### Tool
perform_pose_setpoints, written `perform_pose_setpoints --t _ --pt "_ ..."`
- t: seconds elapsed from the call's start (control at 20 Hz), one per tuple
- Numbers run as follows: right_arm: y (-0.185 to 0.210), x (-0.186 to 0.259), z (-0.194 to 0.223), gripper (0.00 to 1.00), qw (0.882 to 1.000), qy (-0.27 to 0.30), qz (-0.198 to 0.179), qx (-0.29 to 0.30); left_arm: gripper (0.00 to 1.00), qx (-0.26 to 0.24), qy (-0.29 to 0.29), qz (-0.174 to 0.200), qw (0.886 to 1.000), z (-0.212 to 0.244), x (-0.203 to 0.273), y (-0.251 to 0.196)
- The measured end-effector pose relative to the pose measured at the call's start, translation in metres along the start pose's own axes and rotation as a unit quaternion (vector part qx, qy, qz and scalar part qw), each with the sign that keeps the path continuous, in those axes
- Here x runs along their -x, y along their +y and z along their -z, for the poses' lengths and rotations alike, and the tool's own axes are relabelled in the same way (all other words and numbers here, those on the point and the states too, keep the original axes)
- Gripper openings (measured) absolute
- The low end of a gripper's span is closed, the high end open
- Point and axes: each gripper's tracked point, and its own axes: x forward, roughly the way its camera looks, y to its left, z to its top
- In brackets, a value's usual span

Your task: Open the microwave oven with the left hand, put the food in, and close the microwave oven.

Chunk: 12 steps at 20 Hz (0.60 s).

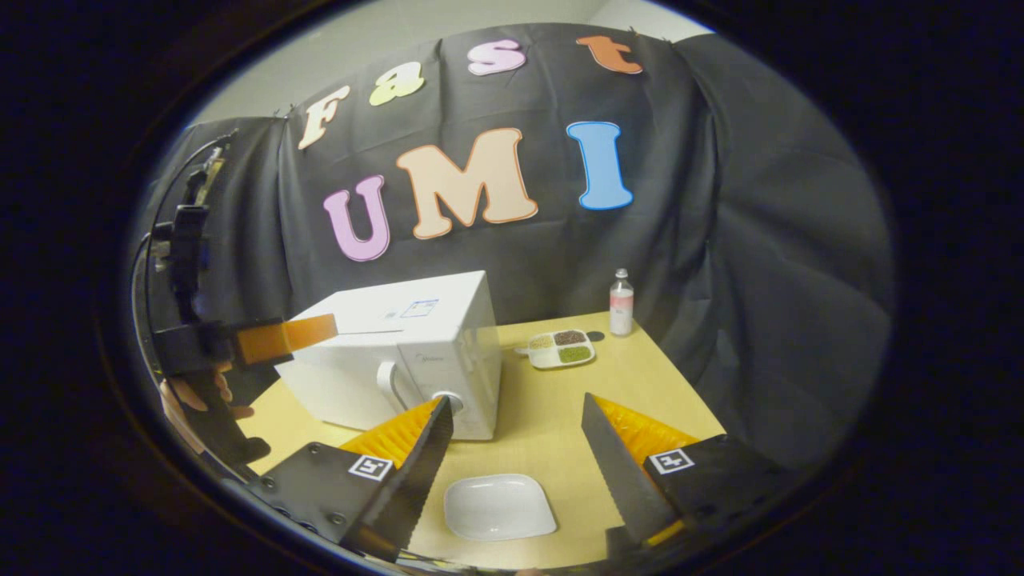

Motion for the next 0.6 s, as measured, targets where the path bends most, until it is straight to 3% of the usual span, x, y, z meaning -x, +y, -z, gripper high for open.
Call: perform_pose_setpoints --t 0.05,0.25,0.6 --pt "0.000 0.000 -0.001 0.92 1.000 -0.001 -0.001 0.000 0.75 -0.001 -0.004 -0.005 1.000 -0.001 0.004 0.002" --pt "-0.001 0.003 -0.010 0.92 1.000 -0.018 -0.002 0.004 0.98 0.005 -0.006 -0.014 1.000 0.002 0.028 0.005" --pt "-0.010 0.006 -0.017 0.92 0.999 -0.033 0.004 0.002 0.96 0.011 -0.008 -0.077 0.997 0.008 0.058 0.036"
